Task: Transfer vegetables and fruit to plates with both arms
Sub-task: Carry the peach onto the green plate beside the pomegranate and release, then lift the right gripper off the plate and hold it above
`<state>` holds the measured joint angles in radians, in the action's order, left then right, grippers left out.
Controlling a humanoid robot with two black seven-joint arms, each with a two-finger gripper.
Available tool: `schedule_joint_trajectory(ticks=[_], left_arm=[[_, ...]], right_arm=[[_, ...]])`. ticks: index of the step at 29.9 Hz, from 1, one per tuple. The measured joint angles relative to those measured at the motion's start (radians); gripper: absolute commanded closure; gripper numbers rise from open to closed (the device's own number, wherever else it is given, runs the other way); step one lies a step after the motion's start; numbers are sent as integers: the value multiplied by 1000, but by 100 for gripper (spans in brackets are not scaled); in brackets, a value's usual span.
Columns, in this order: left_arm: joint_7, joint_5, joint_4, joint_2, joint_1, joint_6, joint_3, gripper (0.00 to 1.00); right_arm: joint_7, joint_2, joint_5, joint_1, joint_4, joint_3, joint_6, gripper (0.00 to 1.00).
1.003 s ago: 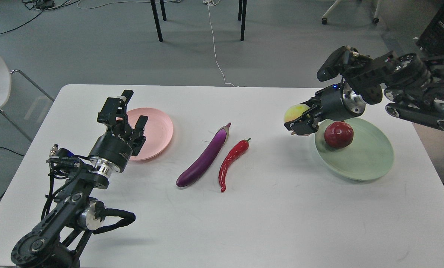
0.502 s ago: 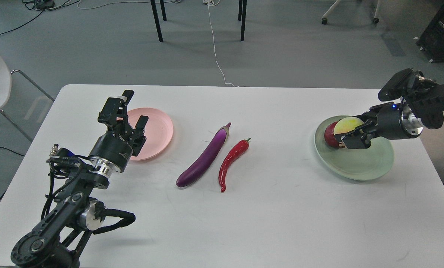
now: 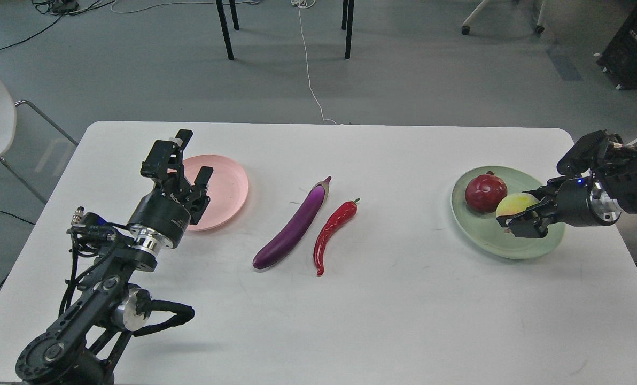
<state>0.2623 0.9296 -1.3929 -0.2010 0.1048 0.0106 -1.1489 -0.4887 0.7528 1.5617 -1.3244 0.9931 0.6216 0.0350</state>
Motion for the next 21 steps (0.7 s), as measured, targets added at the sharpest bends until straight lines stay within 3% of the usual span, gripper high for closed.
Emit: schedule_joint_trajectory(ticks=[11, 21], left_arm=[[0, 0, 0, -2, 1, -1, 0, 2], [-1, 0, 0, -6, 3, 0, -1, 2]], right_arm=[[0, -13, 0, 34, -17, -3, -24, 7], [0, 0, -15, 34, 1, -82, -23, 3]])
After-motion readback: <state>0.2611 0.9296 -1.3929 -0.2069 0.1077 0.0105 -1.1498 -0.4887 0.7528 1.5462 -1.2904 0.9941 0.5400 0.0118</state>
